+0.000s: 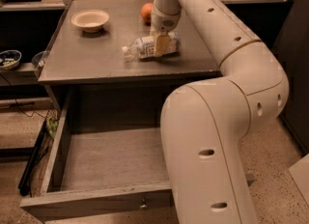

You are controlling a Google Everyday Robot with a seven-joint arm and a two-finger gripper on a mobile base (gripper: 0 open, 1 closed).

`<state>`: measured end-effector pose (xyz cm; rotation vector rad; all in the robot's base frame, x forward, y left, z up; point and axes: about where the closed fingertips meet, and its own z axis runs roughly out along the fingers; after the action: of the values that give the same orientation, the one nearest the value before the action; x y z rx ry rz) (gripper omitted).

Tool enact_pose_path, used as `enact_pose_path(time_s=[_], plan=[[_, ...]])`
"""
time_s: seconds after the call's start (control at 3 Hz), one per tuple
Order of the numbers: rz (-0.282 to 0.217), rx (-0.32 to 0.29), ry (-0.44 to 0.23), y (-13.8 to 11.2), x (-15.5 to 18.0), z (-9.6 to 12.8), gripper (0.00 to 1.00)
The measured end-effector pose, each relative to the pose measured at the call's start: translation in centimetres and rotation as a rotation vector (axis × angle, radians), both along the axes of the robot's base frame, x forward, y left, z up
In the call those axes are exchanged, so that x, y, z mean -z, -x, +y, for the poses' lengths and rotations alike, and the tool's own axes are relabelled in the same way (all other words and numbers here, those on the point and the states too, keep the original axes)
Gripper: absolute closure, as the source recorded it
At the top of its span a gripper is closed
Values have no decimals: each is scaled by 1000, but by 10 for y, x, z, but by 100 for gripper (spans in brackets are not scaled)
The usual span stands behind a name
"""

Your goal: Place blue plastic bottle into top drawer

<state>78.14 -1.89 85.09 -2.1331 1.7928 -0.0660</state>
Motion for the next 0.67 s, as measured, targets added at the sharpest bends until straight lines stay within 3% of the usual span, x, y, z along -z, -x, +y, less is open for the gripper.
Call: enact_pose_path(time_s=[0.67], plan=[[0,0,0,0,0,0,94]])
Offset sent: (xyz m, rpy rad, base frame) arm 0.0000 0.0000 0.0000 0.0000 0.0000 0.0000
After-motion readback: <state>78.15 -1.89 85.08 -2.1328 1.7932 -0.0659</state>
